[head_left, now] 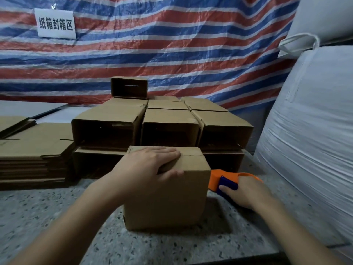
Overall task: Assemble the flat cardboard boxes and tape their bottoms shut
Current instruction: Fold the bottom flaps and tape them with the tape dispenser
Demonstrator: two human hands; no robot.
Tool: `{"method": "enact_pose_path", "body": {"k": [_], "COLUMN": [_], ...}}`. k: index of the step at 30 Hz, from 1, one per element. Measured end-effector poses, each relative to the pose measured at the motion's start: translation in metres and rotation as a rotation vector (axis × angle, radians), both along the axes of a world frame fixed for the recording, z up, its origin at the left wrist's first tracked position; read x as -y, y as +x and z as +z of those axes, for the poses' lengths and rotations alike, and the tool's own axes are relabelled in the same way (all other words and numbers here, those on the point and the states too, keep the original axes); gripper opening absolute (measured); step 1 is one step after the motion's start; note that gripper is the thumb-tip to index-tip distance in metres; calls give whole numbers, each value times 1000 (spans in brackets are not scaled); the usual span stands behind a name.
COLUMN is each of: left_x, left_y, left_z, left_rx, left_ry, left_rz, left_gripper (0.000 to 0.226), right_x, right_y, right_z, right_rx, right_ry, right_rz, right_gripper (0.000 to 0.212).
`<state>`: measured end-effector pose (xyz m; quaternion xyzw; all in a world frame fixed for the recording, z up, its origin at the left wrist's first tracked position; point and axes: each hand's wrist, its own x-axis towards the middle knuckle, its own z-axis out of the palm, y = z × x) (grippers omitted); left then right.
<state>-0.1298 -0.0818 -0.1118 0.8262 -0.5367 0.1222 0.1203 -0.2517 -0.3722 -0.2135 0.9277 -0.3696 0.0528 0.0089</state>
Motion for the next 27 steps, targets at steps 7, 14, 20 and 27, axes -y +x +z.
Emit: {"method": "enact_pose_path", "body": {"k": [7,14,20,27], "left_x": [-1,-4,-11,-12], "left_y": [-1,-6,-3,9], "left_z": [1,5,14,19], "left_rx": [-18,-238,-524,-1116], "left_ry": [28,-17,-110,-790], "left_rz": [6,47,32,36], "left_gripper": [85,50,31,25], "right_x": [-11,-46,-85,-103], "right_y": [-9,-17,26,60], "right_z": [24,160,215,219], "right_rx": [271,737,402,253], "right_ry": [85,624,869,777], "right_rz": [20,276,519,530], "right_gripper": [64,81,67,79]}}
